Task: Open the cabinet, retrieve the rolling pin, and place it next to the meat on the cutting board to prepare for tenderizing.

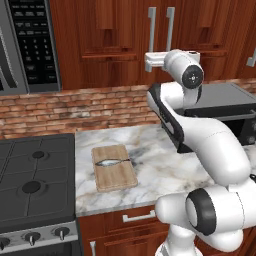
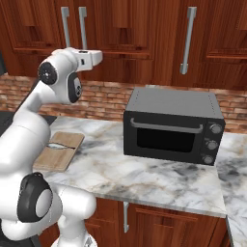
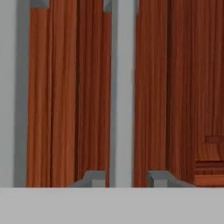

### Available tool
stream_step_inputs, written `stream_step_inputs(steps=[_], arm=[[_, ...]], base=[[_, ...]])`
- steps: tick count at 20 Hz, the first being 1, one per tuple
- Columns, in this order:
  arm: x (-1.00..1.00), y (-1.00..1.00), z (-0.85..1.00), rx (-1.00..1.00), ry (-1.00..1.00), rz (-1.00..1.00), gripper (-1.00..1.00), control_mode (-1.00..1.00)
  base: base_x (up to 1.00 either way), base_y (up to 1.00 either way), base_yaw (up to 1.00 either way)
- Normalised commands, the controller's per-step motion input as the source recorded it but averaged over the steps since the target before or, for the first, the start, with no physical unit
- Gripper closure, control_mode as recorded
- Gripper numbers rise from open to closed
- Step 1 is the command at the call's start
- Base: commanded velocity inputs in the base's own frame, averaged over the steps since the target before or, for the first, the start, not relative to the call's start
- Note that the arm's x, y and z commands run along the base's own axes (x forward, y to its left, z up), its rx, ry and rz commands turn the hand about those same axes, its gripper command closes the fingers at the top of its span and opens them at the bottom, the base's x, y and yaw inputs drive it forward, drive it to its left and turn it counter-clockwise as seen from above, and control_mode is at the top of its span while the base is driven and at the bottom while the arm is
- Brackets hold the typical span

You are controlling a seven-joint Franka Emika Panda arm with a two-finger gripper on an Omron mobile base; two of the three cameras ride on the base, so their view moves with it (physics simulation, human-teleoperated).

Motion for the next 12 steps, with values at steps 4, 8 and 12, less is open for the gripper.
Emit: stream_step_inputs(steps=[4, 8, 12], arm=[[0.03, 0.50, 0.00, 0.00, -0.04, 0.01, 1.00, -1.00], [0.23, 0.48, 0.00, 0.00, 0.00, 0.00, 1.00, -1.00], [0.31, 0.32, -0.01, 0.00, 0.01, 0.00, 1.00, -1.00]], base=[[0.00, 0.00, 0.00], [0.00, 0.00, 0.00], [0.00, 0.00, 0.00]])
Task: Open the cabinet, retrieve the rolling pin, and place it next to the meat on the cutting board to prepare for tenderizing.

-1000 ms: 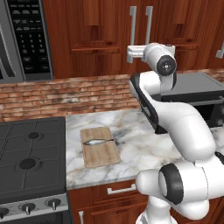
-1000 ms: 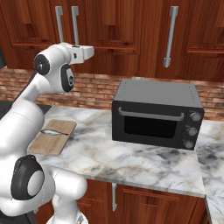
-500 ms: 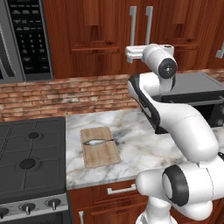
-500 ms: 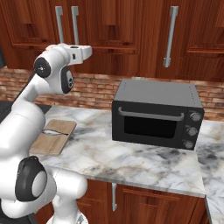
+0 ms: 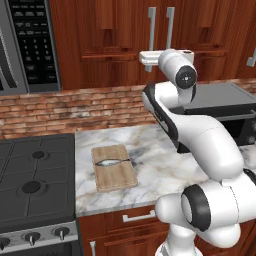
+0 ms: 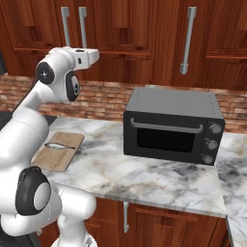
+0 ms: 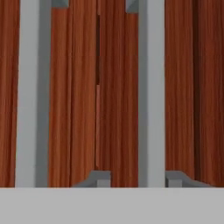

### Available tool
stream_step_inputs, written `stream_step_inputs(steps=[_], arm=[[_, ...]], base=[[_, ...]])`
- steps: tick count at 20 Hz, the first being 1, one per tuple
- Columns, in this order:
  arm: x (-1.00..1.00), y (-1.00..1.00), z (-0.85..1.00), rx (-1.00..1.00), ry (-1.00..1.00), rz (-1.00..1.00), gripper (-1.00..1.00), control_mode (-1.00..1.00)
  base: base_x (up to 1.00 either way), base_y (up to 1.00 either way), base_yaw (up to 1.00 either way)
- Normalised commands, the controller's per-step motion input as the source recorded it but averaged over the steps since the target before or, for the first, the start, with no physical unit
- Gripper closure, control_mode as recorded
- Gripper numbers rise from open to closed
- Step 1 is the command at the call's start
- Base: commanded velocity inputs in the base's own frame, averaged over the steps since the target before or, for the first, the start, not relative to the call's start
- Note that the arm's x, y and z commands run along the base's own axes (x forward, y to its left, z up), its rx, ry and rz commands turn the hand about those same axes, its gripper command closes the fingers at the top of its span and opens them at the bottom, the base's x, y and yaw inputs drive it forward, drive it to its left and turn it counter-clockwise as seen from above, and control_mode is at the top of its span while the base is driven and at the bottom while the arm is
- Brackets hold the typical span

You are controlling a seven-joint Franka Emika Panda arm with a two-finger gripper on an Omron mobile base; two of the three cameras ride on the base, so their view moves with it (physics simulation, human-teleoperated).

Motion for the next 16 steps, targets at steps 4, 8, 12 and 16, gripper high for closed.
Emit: stream_step_inputs(steps=[4, 8, 12, 16], arm=[[0.21, 0.23, -0.01, 0.00, 0.07, 0.04, 1.00, -1.00], [0.14, 0.08, -0.07, 0.00, 0.01, 0.10, 1.00, -1.00], [-0.12, 0.01, -0.10, 0.00, -0.06, 0.15, 1.00, -1.00], [-0.53, 0.00, -0.01, 0.00, -0.08, 0.14, 1.00, -1.00]], base=[[0.00, 0.00, 0.00], [0.00, 0.00, 0.00], [0.00, 0.00, 0.00], [0.00, 0.00, 0.00]])
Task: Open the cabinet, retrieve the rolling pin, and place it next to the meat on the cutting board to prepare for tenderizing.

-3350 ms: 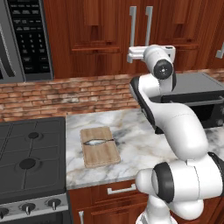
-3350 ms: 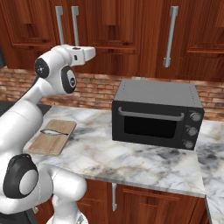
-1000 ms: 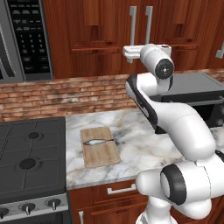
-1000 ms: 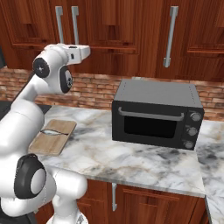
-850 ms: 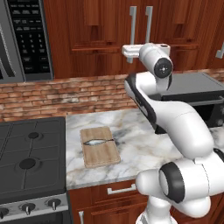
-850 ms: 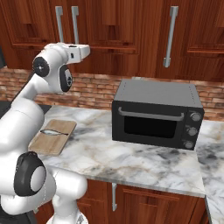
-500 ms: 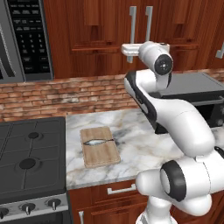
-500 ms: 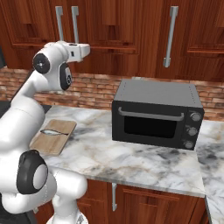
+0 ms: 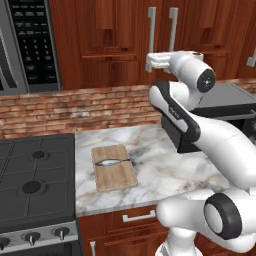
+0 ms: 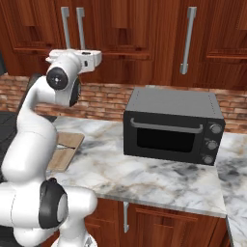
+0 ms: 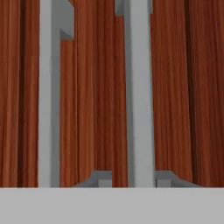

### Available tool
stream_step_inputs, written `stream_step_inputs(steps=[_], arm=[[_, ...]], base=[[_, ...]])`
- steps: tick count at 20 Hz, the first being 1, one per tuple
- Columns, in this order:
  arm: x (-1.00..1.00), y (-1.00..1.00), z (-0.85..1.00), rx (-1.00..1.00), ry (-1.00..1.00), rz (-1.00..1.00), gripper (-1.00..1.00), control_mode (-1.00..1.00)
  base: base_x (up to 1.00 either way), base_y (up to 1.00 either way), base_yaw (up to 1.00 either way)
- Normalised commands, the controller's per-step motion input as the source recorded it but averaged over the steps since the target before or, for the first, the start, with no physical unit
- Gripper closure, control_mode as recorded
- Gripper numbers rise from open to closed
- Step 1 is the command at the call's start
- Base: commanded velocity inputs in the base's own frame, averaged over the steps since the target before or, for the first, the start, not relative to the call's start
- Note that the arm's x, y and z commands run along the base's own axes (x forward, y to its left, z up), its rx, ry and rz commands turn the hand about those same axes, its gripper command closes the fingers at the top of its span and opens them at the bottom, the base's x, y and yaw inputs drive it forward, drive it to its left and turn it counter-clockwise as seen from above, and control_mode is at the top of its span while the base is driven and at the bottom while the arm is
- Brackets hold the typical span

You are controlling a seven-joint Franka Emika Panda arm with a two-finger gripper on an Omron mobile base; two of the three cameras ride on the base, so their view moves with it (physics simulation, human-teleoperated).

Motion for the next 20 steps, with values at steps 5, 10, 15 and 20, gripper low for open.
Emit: stream_step_inputs(steps=[5, 10, 15, 20], arm=[[-0.80, 0.00, 0.00, 0.00, -0.13, 0.14, 1.00, -1.00], [-0.91, 0.00, 0.00, 0.00, -0.09, 0.11, 1.00, -1.00], [-0.84, 0.00, 0.00, 0.01, -0.01, 0.14, 1.00, -1.00], [-0.68, 0.00, 0.00, 0.01, 0.00, 0.15, 1.00, -1.00]], base=[[0.00, 0.00, 0.00], [0.00, 0.00, 0.00], [0.00, 0.00, 0.00], [0.00, 0.00, 0.00]])
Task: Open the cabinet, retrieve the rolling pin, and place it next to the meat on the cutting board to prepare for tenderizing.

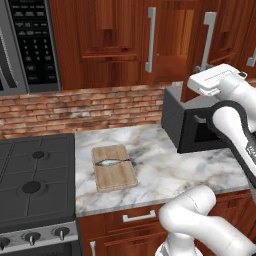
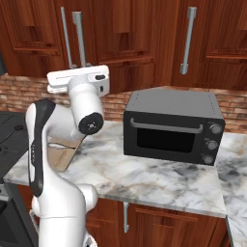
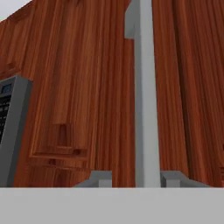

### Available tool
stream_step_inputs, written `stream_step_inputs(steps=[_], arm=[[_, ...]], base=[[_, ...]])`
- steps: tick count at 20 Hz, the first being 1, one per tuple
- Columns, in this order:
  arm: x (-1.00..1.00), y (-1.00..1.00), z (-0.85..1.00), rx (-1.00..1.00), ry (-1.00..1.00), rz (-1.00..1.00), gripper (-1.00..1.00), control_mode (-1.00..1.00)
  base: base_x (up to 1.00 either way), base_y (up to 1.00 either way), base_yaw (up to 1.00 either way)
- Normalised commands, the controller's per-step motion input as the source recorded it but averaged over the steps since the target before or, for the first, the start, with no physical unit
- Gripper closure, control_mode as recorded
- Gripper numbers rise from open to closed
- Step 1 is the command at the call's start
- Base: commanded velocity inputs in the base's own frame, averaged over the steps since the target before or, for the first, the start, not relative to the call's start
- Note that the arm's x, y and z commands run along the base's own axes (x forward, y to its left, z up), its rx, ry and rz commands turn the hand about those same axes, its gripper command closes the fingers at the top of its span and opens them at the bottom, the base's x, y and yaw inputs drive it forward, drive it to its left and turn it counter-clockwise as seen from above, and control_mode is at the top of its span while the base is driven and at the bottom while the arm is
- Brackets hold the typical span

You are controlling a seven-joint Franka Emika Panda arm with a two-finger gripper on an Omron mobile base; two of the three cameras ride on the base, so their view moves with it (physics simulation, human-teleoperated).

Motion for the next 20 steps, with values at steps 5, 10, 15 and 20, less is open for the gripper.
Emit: stream_step_inputs(steps=[5, 10, 15, 20], arm=[[-0.41, 0.00, 0.00, 0.00, 0.00, 0.08, -1.00, -1.00], [0.00, 0.00, 0.00, 0.00, 0.00, 0.00, -1.00, -1.00], [-0.01, -0.07, -0.01, 0.00, 0.07, -0.03, -1.00, -1.00], [-0.30, -0.37, 0.01, -0.01, 0.01, -0.03, -1.00, -1.00]], base=[[0.00, 0.00, 0.00], [0.00, 0.00, 0.00], [0.00, 0.00, 0.00], [0.00, 0.00, 0.00]])
